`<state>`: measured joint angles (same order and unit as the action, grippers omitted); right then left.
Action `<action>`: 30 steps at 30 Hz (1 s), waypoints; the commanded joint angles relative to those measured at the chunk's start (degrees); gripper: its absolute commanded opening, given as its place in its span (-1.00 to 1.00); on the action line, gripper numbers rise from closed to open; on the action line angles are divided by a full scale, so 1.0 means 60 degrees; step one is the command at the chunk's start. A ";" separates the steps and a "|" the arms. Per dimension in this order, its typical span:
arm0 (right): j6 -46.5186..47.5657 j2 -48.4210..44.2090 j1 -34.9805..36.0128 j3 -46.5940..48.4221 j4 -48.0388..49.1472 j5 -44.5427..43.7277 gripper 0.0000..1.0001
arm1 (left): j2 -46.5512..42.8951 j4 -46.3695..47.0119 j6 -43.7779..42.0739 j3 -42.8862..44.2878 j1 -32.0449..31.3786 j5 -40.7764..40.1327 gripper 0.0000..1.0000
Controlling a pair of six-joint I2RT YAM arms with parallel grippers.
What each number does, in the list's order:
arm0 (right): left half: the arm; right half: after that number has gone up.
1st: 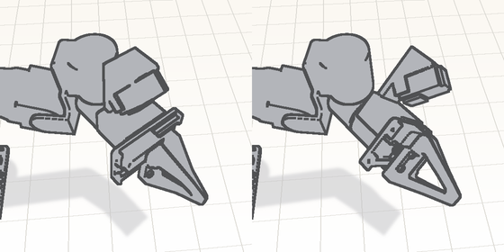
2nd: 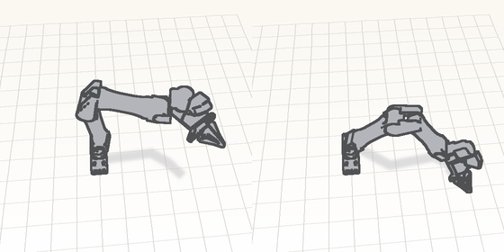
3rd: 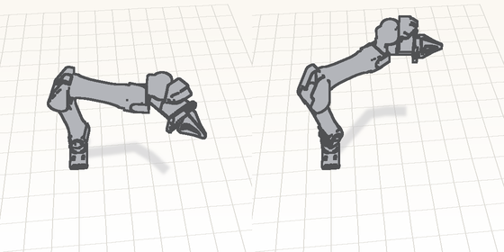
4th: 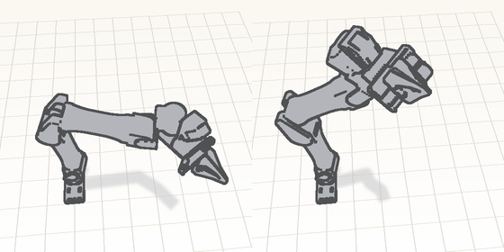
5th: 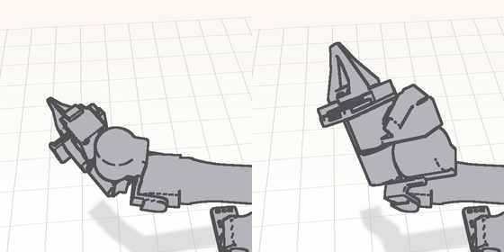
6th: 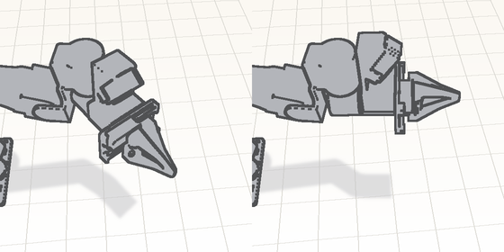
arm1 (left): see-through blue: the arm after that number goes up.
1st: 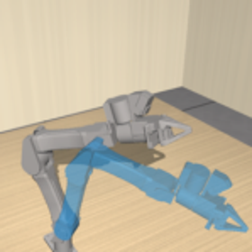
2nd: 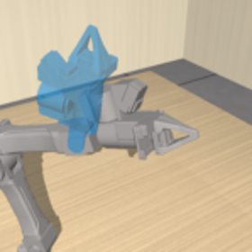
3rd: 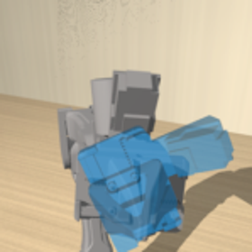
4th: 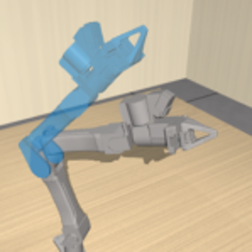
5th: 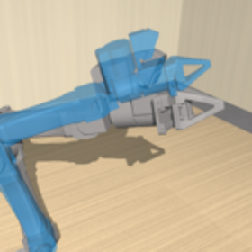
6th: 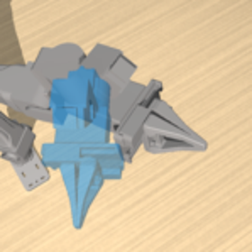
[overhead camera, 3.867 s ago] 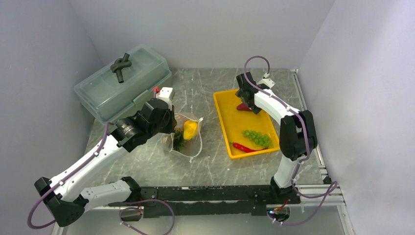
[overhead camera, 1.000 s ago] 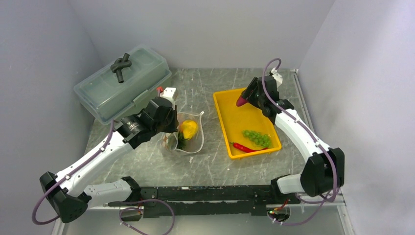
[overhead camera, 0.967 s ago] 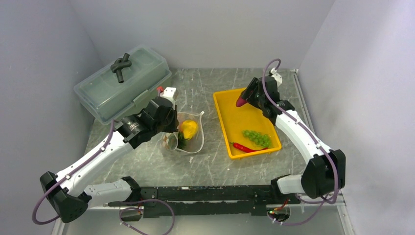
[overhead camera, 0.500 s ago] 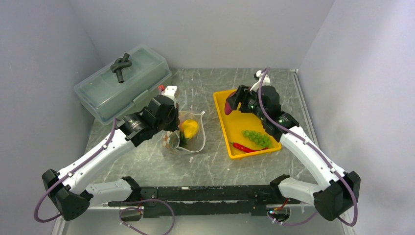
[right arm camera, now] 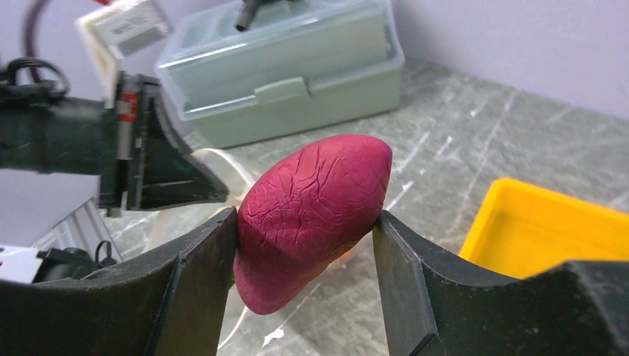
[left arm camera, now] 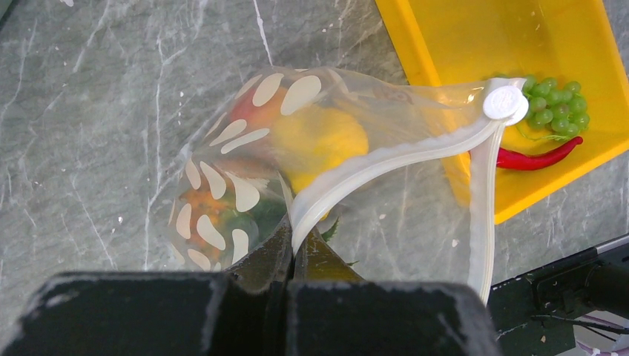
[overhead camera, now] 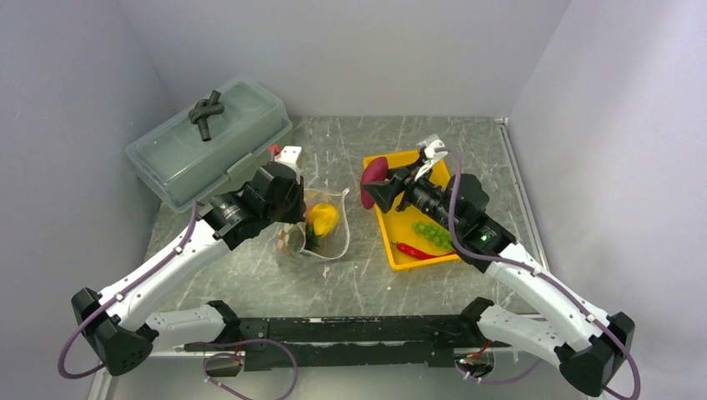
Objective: Place the food in the zip-top bag and seal the zipper
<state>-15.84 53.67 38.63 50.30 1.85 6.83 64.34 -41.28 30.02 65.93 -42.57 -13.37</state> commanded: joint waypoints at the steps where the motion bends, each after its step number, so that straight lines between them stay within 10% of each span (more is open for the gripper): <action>1: 0.0830 -0.0415 0.0429 -0.0396 0.1747 0.0595 -1.00 | -0.0288 0.0196 0.0170 0.0221 0.0043 -0.0105 -1.00; 30: 0.4954 0.1606 0.3331 0.0133 0.1205 -0.0193 -1.00 | -0.0483 0.0061 0.0066 0.0087 0.0053 0.0191 -1.00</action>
<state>9.72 62.43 57.34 47.29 10.22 9.15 62.81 -41.89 30.26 65.91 -42.54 -13.21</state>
